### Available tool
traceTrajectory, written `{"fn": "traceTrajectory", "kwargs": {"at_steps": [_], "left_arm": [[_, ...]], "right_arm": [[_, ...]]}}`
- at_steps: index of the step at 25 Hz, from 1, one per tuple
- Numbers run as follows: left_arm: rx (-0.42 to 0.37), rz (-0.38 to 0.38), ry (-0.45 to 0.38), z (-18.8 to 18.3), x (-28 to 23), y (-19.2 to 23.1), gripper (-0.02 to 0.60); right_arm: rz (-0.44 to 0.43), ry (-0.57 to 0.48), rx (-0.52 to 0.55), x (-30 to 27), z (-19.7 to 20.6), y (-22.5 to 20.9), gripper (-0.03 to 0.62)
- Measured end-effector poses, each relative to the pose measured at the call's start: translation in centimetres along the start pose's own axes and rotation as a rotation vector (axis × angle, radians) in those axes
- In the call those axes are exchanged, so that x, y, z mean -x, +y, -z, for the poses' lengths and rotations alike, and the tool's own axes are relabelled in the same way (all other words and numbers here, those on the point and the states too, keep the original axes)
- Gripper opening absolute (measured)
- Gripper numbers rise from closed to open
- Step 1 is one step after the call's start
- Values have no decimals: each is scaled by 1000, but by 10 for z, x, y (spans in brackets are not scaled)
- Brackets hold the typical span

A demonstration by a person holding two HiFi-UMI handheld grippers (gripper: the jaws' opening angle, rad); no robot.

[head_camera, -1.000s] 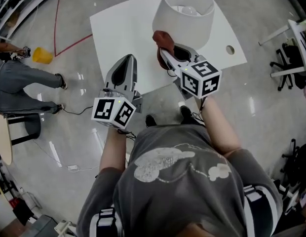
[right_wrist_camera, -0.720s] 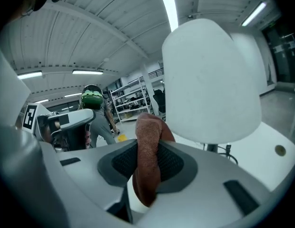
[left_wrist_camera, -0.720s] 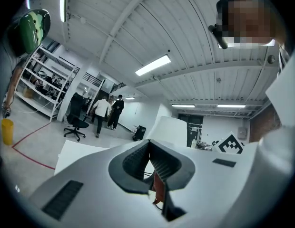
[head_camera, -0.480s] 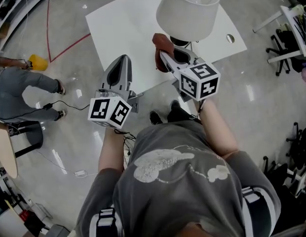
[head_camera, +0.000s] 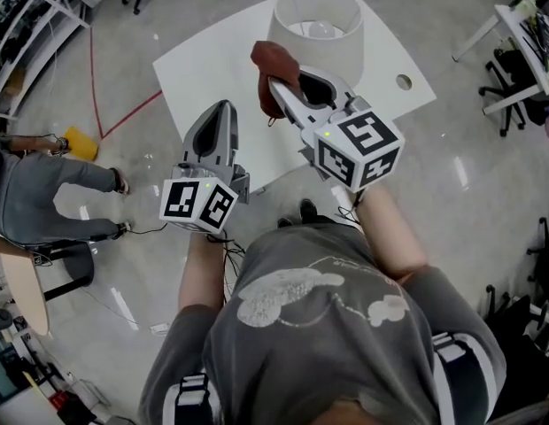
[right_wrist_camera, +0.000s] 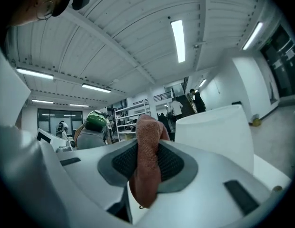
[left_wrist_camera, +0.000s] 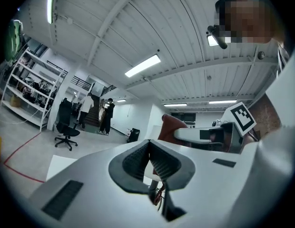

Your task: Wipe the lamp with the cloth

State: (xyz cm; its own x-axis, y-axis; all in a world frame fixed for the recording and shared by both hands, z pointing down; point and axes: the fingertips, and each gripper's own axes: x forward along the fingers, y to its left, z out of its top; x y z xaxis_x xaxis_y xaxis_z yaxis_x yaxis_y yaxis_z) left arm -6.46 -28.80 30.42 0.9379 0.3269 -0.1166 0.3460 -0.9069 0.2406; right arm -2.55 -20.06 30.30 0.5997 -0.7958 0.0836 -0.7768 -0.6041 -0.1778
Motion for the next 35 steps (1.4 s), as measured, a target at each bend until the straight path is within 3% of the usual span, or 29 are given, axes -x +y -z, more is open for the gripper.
{"fn": "traceTrajectory", "kwargs": {"at_steps": [5, 13, 20, 26, 35], "left_arm": [[6, -15, -28, -10, -12, 8, 8], [55, 78, 32, 8, -21, 39, 8], [91, 200, 85, 22, -27, 57, 8], [115, 278, 105, 25, -24, 82, 8], [141, 371, 139, 22, -13, 119, 8]], "right_arm": [[94, 12, 102, -9, -17, -21, 91], [178, 75, 80, -38, 15, -6, 91], [312, 149, 21, -51, 61, -11, 91], [396, 200, -98, -60, 97, -12, 91], [545, 132, -100, -71, 84, -1, 91]]}}
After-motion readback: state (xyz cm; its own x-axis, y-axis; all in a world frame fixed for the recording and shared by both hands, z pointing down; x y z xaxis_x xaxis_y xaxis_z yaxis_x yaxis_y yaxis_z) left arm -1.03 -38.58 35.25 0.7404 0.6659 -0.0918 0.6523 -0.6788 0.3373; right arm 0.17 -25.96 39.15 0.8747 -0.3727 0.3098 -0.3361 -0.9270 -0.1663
